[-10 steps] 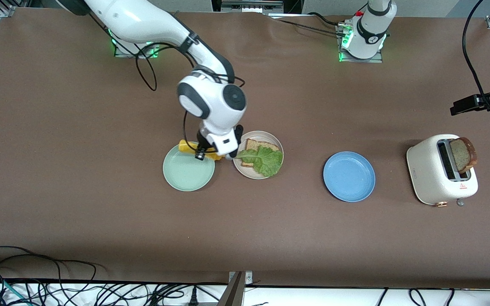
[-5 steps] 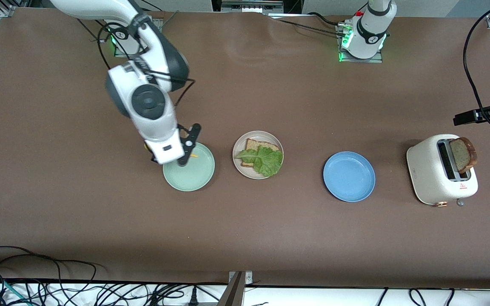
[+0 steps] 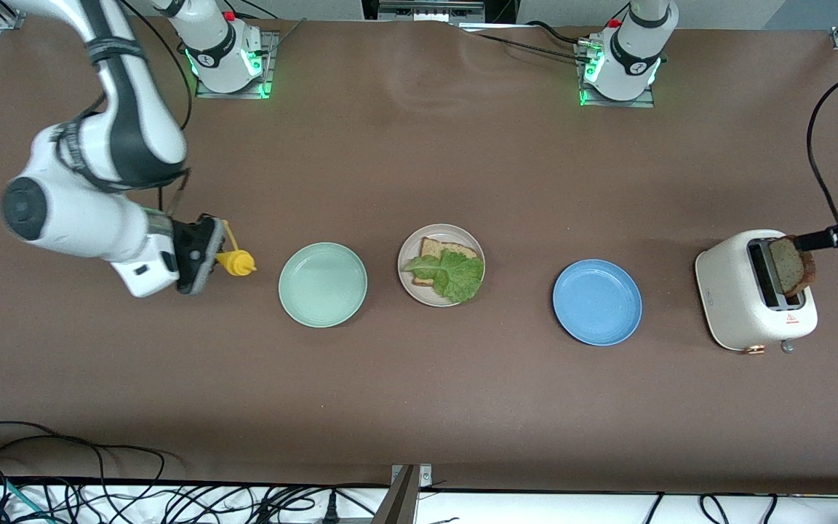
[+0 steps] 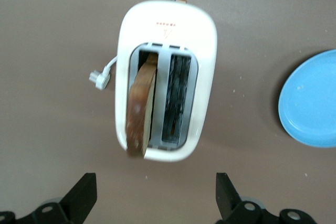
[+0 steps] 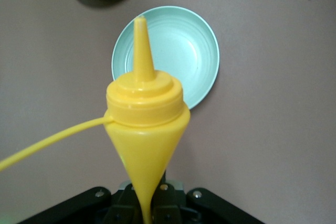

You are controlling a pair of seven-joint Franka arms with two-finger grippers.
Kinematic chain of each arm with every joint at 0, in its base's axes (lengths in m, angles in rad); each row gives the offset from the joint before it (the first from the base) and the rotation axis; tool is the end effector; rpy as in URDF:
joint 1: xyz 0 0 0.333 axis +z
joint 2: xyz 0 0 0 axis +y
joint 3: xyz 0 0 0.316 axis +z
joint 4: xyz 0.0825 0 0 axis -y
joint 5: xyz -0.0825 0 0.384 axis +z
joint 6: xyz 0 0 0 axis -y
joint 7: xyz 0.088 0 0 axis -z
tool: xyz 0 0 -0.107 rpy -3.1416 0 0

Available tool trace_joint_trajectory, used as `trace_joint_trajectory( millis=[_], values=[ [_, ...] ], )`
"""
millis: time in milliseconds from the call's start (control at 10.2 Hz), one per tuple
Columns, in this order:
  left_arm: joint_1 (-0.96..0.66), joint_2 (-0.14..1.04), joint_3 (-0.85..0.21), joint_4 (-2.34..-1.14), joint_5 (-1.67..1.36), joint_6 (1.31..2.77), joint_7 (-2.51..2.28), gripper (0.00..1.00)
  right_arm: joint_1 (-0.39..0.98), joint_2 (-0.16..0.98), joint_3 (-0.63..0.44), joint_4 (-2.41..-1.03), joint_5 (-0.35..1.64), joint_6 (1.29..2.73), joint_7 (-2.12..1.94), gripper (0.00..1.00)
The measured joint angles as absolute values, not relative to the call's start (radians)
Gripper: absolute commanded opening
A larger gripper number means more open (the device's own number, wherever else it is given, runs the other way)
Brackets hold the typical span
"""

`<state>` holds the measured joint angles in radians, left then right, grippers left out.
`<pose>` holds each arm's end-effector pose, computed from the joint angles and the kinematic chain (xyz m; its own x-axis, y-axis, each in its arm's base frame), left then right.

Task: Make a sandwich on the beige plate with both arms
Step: 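Carry the bottle back while the left gripper reaches the toaster bread, then set the bottle upright while the left gripper grasps the toaster bread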

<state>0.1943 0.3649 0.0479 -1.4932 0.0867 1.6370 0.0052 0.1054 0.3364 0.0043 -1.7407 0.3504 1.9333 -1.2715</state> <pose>0.6240 0.1591 0.4461 0.9495 0.2240 -0.2198 0.2068 -0.9734 -0.0989 0.6254 0.0924 0.3752 0.3510 0.9050 0.2403 0.9242 -0.2937 -0.2440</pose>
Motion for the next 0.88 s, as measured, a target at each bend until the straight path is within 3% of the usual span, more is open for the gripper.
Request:
trace_joint_trajectory(
  millis=[393, 590, 885],
  values=[
    [0.227, 0.466, 0.049, -1.492, 0.087, 1.73, 0.013, 1.0, -0.002, 0.332, -0.102, -1.893, 0.653, 1.932, -1.726, 0.0],
    [0.245, 0.476, 0.049, -1.491, 0.087, 1.73, 0.026, 0.85, -0.04, 0.354, -0.179, -1.99, 0.831, 1.873, -1.987, 0.0],
    [0.245, 0.476, 0.048, -1.49, 0.087, 1.73, 0.027, 0.21, -0.069, 0.414, -0.269, -2.037, 0.95, 1.74, -2.257, 0.0]
  ],
)
